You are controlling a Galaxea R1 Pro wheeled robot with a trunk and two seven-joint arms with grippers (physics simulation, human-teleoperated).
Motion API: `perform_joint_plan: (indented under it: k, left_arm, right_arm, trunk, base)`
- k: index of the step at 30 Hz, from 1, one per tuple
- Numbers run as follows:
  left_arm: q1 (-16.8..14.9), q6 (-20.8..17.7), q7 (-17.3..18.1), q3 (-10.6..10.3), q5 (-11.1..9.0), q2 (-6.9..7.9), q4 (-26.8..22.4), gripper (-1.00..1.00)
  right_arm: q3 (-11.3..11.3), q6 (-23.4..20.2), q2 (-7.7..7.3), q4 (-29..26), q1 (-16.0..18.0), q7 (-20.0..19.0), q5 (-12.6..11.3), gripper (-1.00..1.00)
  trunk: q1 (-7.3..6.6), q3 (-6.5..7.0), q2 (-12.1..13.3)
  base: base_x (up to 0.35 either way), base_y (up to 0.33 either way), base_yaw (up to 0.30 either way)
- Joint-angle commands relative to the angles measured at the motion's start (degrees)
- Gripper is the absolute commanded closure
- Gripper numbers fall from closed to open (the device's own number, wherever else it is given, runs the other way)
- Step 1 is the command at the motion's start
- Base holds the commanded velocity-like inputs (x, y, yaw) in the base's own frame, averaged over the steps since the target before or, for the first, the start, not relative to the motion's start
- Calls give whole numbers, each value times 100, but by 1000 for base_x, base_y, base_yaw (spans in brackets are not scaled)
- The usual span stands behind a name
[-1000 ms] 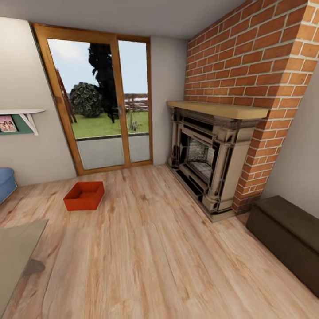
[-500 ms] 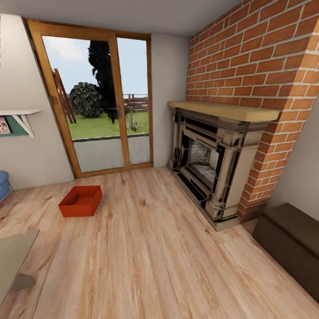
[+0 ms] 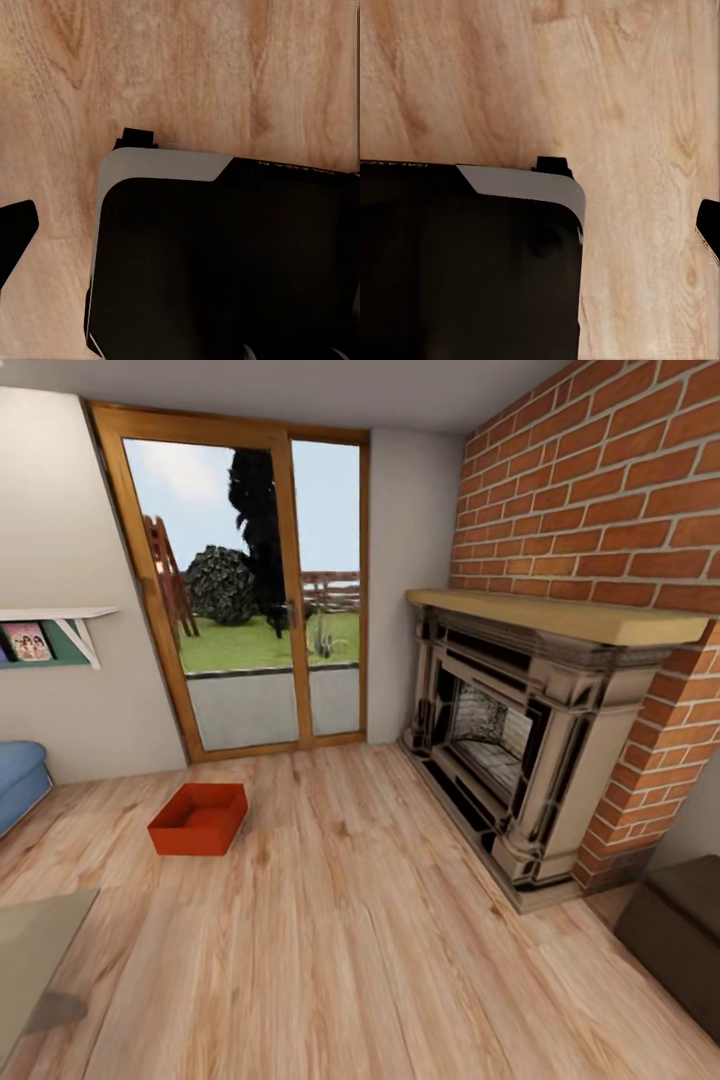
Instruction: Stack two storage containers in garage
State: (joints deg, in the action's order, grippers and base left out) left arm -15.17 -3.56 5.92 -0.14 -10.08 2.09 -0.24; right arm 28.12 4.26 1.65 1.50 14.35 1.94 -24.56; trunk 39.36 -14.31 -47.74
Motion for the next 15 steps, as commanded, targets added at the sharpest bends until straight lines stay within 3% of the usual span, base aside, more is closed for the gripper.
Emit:
perform_joint_plan:
  k: [1,15]
  left_arm:
    - [-3,-31,23,-4,-55,2,-3,-100]
    - [-3,-29,23,-4,-55,2,-3,-100]
  right_arm:
    - [50,28,5,16,7,8,-49,-100]
    - [52,22,10,15,7,8,-58,-100]
  trunk:
    - [4,-7,-5]
    - [4,-7,-5]
  base:
    - [322,0,2]
    - [322,0,0]
